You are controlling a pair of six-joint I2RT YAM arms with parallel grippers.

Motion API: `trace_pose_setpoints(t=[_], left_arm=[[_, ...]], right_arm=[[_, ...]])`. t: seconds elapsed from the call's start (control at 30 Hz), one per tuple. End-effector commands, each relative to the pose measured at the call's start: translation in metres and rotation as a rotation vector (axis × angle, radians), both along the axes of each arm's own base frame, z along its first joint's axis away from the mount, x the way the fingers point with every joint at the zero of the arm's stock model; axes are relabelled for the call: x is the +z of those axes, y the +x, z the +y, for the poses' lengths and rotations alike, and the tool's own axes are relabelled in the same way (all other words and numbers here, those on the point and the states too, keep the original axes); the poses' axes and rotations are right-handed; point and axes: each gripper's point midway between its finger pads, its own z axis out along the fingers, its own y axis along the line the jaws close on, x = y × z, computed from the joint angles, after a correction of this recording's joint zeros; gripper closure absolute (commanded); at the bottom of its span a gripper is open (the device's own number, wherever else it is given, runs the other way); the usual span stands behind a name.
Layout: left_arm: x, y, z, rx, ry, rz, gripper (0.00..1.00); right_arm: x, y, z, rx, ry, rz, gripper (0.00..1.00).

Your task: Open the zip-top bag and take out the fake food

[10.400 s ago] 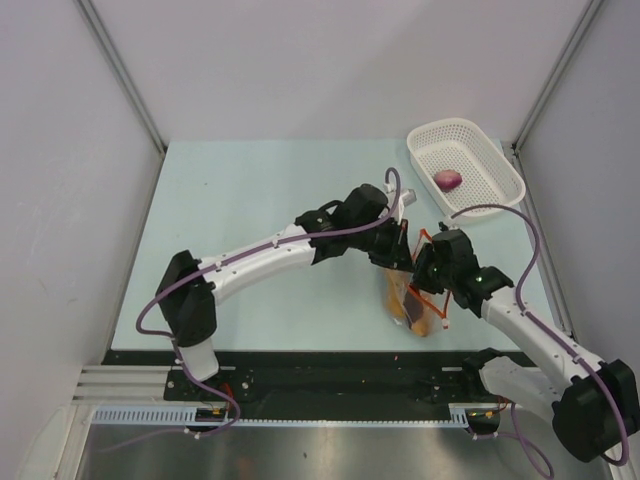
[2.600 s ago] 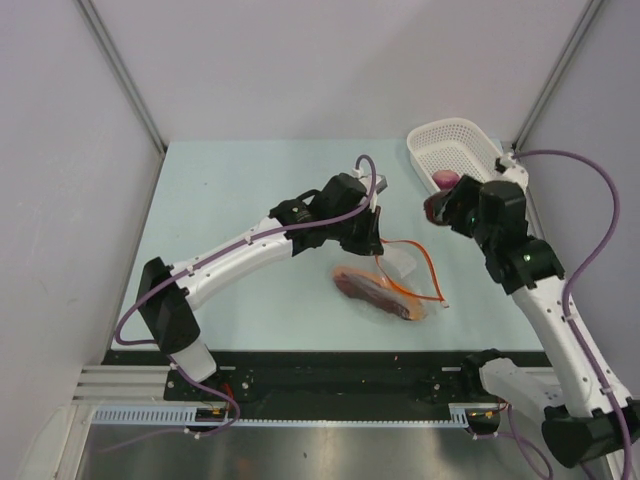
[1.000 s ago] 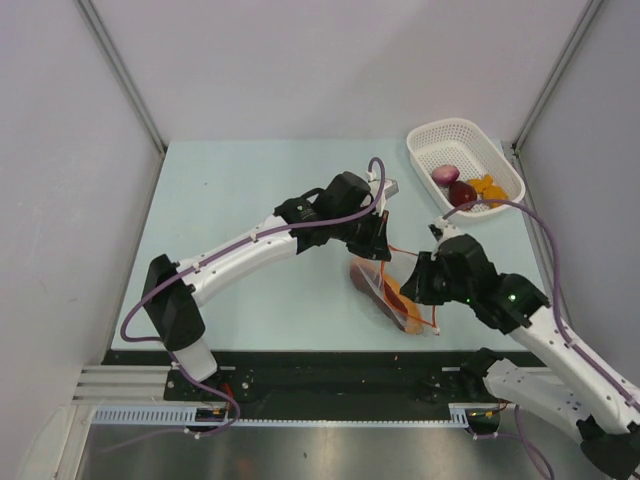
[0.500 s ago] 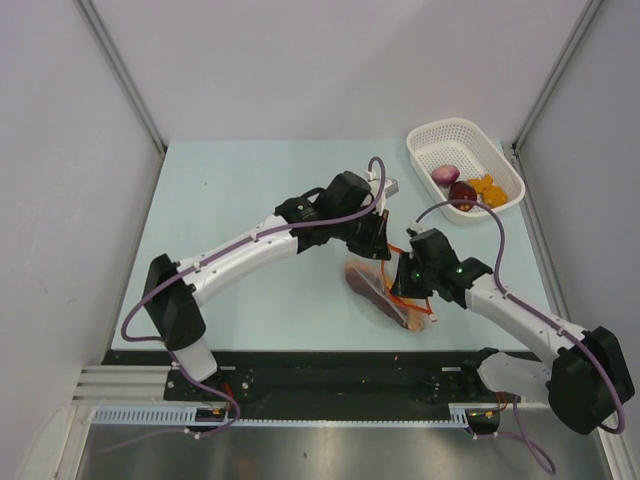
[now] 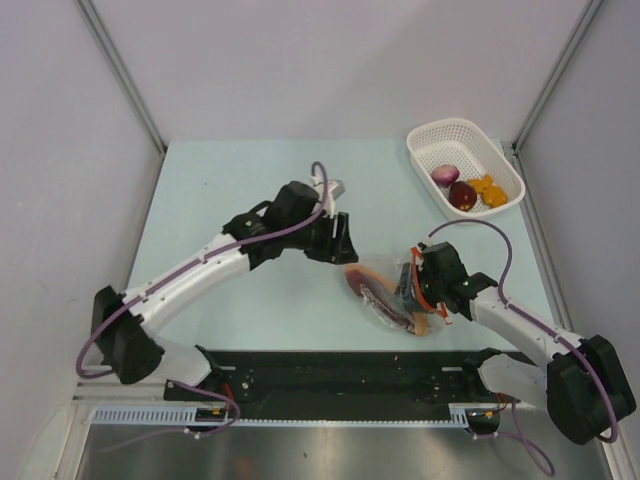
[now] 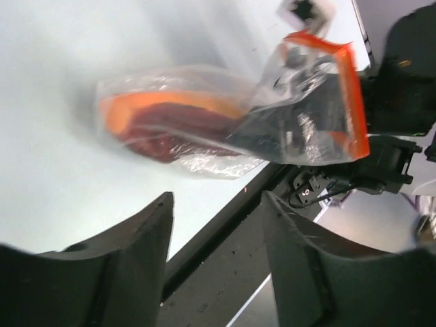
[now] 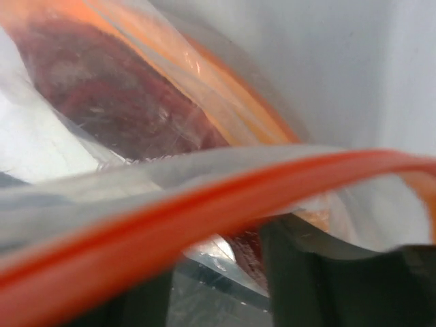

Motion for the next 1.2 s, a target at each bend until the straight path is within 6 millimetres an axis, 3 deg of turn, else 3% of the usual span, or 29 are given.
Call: trace_pose_setpoints(t=[0.0,0.03,0.1,0.13,0.23,0.53,0.7,0.97,1.03,1.17], left_arm=[[-0.028,-0.012,0.007,0.019,-0.068,0.114,0.38],[-0.048,-0.018,0.008,0.017,-0.053,0.165,0.37],[-0.059,-0.018,-0.003,-0.008,-0.090,0.191,0.29],[-0.078,-0.022,-0.004,-0.009,-0.070,0.240,0.27],[-0.095,-0.020,-0.009,-0.031,-0.057,0.253,0.25],[-0.122,-0.039,-0.029,-0.102,-0.155,0.356,0.25],[-0.150,-0.054,-0.032,-0.100,-0.104,0.392,0.26],[-0.157,-0.047,-0.047,-0.024,-0.193,0.338,0.23],[-0.165,-0.046,-0.054,-0.018,-0.192,0.342,0.19],[-0.179,-0.041,-0.061,0.005,-0.191,0.342,0.21]], right_arm=[[-0.004,-0.001,-0.002,-0.014,0.023,0.027,0.35],[-0.006,-0.001,-0.005,-0.024,0.026,0.034,0.31],[-0.008,0.000,-0.007,-0.023,0.027,0.045,0.21],[-0.009,0.000,-0.009,-0.025,0.027,0.052,0.19],[-0.010,0.000,-0.011,-0.010,0.013,0.057,0.12],[0.003,0.009,-0.003,-0.053,0.062,0.077,0.09],[0.006,0.014,0.001,-0.054,0.077,0.086,0.09],[0.009,0.016,0.000,-0.040,0.079,0.103,0.09],[0.010,0.018,-0.001,-0.031,0.074,0.096,0.09],[0.007,0.019,-0.007,-0.031,0.039,0.105,0.09]])
